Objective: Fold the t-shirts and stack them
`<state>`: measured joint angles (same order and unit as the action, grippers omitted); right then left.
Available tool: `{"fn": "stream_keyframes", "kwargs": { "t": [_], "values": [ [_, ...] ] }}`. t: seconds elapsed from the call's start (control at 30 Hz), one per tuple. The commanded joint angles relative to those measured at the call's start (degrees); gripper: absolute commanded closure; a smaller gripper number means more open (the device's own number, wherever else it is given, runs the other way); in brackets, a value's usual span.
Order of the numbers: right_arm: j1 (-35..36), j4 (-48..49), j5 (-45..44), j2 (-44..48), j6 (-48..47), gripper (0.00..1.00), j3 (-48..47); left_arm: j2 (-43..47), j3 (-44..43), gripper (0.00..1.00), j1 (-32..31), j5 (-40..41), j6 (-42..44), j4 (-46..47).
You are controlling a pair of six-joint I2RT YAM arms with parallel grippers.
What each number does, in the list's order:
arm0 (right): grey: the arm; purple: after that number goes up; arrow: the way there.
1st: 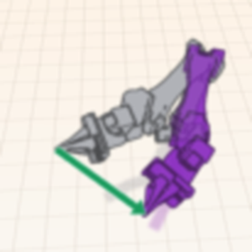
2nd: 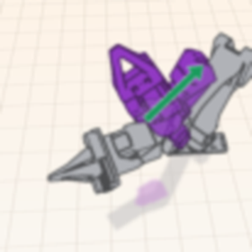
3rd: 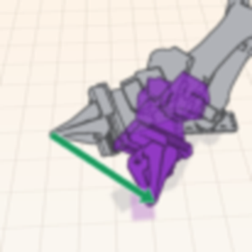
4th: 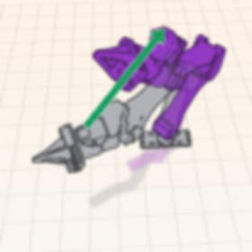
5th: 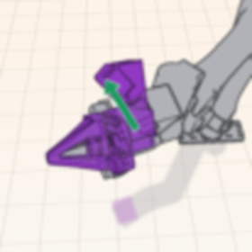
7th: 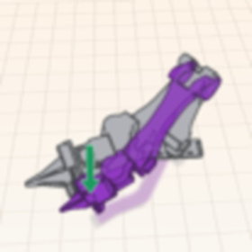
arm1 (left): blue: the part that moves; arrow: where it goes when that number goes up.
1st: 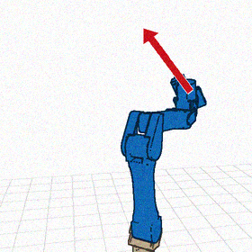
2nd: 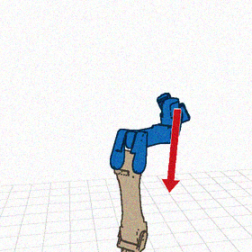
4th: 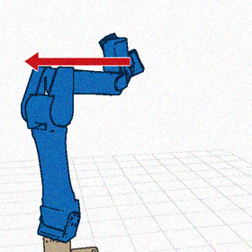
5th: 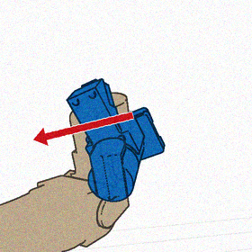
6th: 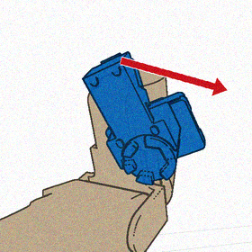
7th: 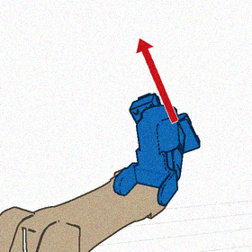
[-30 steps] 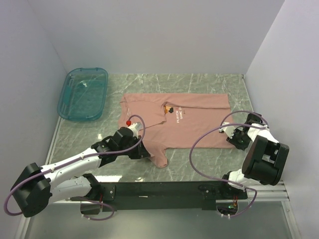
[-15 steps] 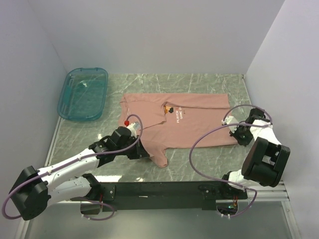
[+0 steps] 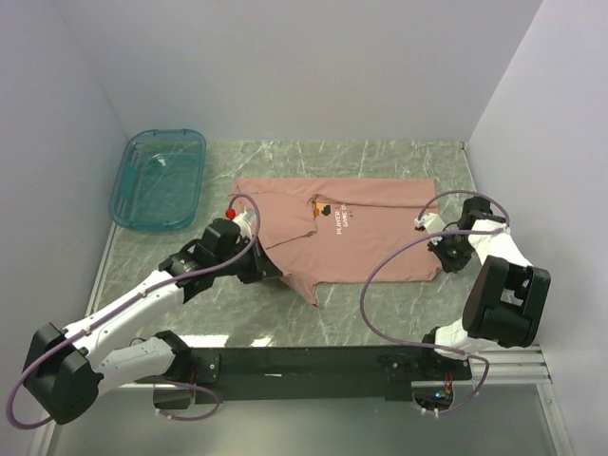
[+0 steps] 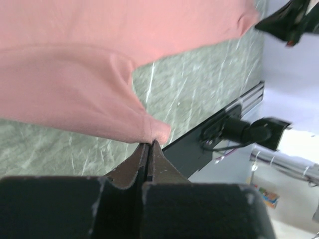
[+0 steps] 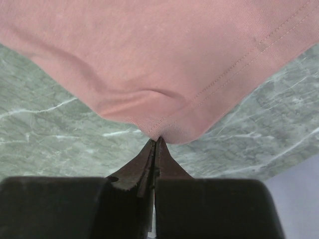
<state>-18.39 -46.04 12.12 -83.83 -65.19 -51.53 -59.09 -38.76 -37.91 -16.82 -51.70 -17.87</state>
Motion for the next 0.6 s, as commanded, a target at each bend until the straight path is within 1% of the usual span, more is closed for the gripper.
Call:
{"fn": "stream_keyframes", "kwargs": {
  "t": [0.0,0.07,0.1,0.17,0.2,0.3,0.4,0.57],
  "values": [
    [0.11,1.47,0.54,-0.98,2.78,1.0,-2.7,0.03,-4.3,1.0,2.83,-0.15,1.25,-2.43],
    [0.02,2.09,0.54,-2.03,3.49,1.0,-3.66,-0.41,-5.44,1.0,4.94,-0.06,2.13,-3.49],
    [-0.15,2.71,0.62,-2.21,3.84,1.0,-4.1,-0.76,-5.79,1.0,7.39,-0.14,2.48,-3.58],
    [-0.24,3.24,0.97,-3.44,5.24,1.0,-5.77,-1.9,-7.11,1.0,10.3,-1.02,3.62,-3.67],
    [-0.24,3.76,1.15,-4.14,6.29,1.0,-6.91,-2.34,-7.64,1.0,13.18,-2.5,4.15,-3.4],
    [-0.24,3.68,2.64,-5.46,7.79,1.0,-8.93,-5.41,-10.8,1.0,17.85,-4.18,6.17,-2.7],
    [-0.24,3.07,4.66,-7.13,9.11,1.0,-11.22,-8.93,-14.84,1.0,20.67,-6.29,7.75,-1.82],
    [-0.33,3.41,6.6,-9.33,10.87,1.0,-12.98,-14.2,-20.47,1.0,23.32,-9.19,8.28,-0.33]
  ]
}}
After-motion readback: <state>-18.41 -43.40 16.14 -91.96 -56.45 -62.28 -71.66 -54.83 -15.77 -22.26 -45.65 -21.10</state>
